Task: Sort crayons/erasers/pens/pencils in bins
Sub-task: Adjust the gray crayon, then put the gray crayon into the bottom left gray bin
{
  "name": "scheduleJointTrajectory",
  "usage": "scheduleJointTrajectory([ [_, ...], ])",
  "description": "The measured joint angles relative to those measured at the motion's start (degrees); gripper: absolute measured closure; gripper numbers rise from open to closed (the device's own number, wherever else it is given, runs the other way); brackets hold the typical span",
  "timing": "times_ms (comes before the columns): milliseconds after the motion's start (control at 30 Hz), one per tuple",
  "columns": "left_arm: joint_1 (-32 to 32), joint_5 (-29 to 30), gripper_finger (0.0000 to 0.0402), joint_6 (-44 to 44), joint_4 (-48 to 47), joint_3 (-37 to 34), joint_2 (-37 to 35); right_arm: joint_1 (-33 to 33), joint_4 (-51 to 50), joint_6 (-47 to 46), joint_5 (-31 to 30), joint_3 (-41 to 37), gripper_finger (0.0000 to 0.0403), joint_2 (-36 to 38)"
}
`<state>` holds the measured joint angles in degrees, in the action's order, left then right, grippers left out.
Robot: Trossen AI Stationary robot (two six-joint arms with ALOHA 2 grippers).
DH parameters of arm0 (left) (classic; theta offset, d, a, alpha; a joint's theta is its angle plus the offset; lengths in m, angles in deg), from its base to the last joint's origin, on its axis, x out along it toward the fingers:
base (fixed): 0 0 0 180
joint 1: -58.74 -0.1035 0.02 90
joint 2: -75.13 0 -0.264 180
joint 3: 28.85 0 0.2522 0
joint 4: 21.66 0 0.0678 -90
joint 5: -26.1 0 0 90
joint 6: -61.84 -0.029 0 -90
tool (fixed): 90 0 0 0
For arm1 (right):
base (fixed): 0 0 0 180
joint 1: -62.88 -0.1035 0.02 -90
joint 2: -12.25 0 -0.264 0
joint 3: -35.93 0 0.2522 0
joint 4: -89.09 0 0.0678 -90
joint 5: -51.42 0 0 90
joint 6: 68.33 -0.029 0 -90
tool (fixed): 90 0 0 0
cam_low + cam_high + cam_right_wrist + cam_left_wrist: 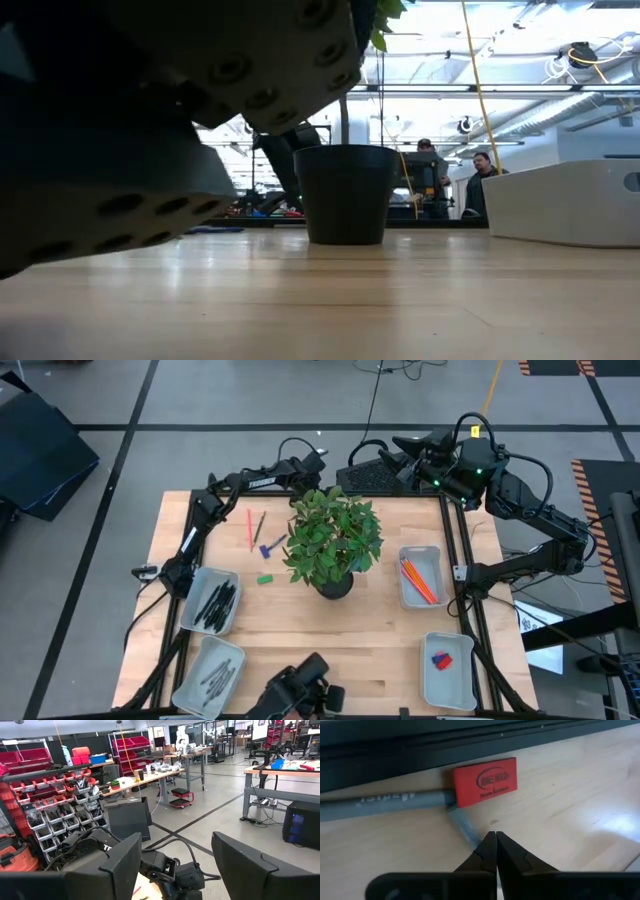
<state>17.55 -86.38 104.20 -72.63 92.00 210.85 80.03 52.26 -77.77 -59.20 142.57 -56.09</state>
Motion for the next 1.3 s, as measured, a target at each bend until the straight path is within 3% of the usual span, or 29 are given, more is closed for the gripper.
scheduleJointTrajectory([
  [433, -0.8, 0.5, 0.039, -3.1, -4.8, 0.1, -0.3, 0.0, -0.8, -0.3, 0.0, 0.0, 0.017, 0.0],
  [633, -2.3, 5.7, 0.0398, -6.3, -9.9, 1.1, -2.8, 0.0, -1.2, -0.4, 0.0, 0.0, 0.017, 0.0],
  [800, -3.3, 11.0, 0.0389, -7.0, -6.6, 1.2, -5.0, 0.0, -1.2, -0.4, 0.0, 0.0, 0.017, 0.0],
  [933, -3.1, 11.4, 0.0398, -9.2, -4.8, 1.2, -4.9, 0.0, -1.2, -0.6, 0.0, 0.0, 0.0169, 0.0],
  [1067, -2.1, 16.6, 0.0392, -12.7, -3.9, 1.0, -4.7, 0.0, -1.2, -2.0, 0.0, 0.0, 0.0169, 0.0],
  [1300, -1.8, 15.5, 0.0395, -16.1, -2.7, 0.8, -4.5, 0.0, -1.2, -3.3, 0.0, 0.0, 0.017, 0.0],
])
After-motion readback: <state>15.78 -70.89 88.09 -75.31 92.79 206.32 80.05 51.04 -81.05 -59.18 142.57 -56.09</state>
